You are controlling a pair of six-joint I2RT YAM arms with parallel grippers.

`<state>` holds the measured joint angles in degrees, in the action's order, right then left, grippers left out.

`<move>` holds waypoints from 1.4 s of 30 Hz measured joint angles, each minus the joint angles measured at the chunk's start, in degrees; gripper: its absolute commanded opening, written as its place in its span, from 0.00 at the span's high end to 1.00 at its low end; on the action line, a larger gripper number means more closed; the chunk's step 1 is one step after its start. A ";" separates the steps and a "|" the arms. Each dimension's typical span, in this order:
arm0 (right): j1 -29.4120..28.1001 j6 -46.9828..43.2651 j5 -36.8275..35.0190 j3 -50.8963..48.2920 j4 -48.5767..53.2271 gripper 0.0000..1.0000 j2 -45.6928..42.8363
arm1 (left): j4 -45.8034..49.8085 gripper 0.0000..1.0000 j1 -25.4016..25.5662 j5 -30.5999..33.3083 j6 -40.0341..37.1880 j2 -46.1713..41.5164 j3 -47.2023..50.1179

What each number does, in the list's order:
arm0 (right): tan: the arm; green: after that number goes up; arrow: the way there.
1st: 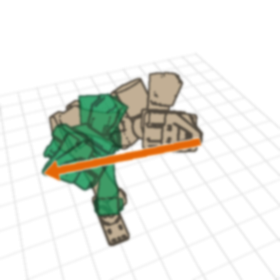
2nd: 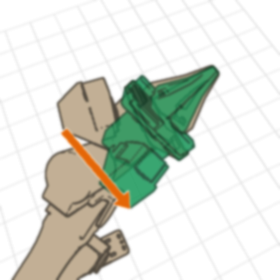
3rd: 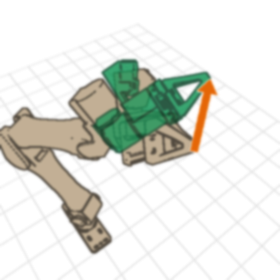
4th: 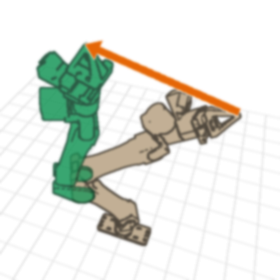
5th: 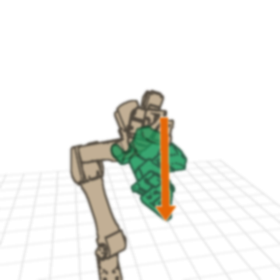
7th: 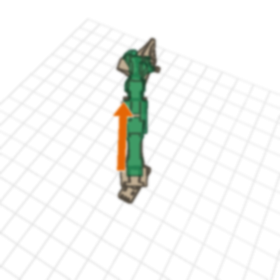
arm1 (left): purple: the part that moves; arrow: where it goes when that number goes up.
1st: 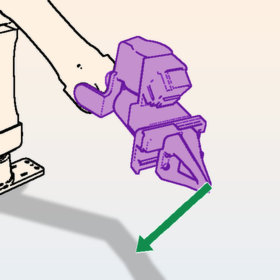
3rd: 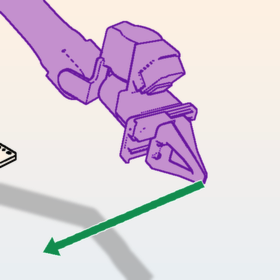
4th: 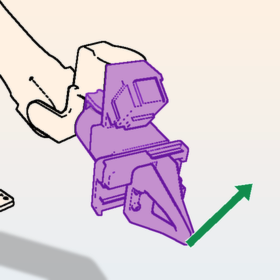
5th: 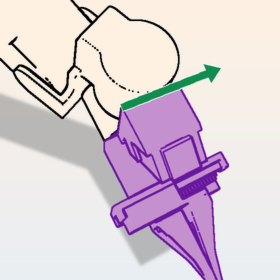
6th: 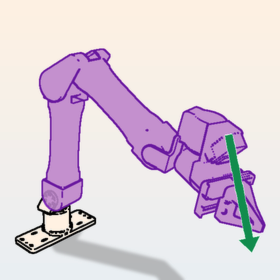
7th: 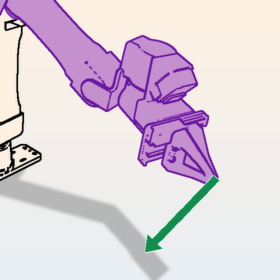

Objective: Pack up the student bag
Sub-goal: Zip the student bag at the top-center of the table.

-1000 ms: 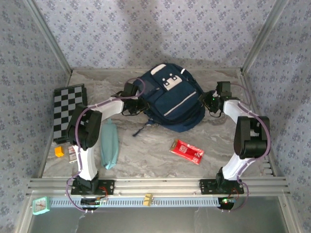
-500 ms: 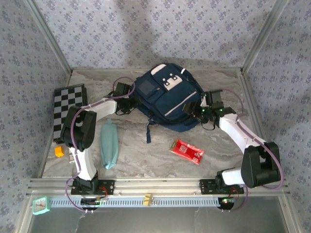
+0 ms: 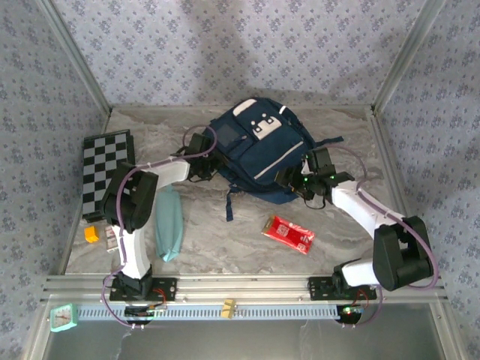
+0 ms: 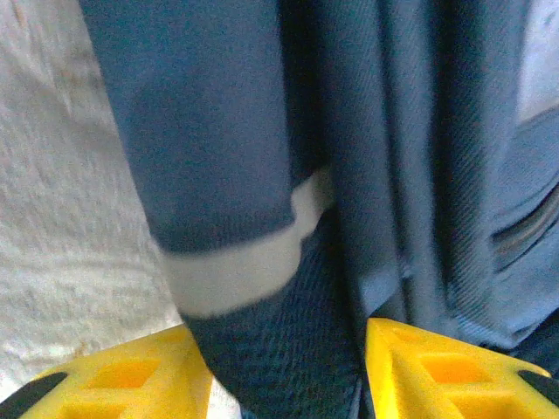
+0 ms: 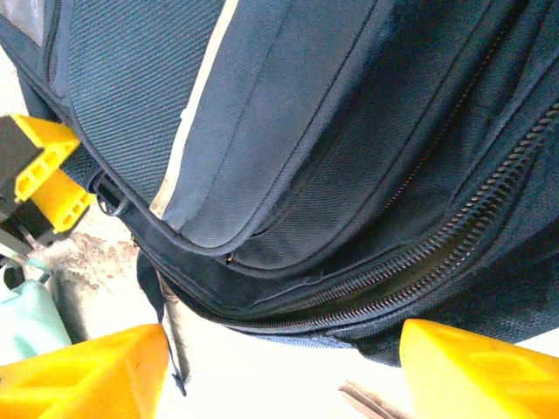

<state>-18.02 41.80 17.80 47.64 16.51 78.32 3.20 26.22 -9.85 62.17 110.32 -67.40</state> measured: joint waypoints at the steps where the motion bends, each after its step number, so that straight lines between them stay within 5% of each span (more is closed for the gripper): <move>1: -0.11 0.17 -0.04 -0.04 -0.39 0.28 0.39 | 0.00 0.54 0.57 0.13 0.57 0.13 0.31; 13: -0.52 -1.20 -3.13 0.94 1.79 0.28 1.75 | -2.12 0.99 1.55 0.46 4.57 0.92 0.39; 19: -4.02 -1.97 -8.92 3.69 7.54 0.28 -1.79 | -2.25 1.00 1.97 0.50 7.45 -2.19 1.86; 31: -25.73 5.05 -22.62 12.46 9.64 0.34 0.52 | -0.33 1.00 5.49 1.16 11.30 -8.98 1.09; 42: -22.73 4.83 -20.79 11.15 2.75 0.41 9.40 | 0.39 1.00 7.74 1.92 12.48 -11.69 2.34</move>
<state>-40.75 46.63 -2.98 58.78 19.27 87.72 3.60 33.95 -7.92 74.65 98.63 -65.06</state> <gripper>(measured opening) 0.596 0.080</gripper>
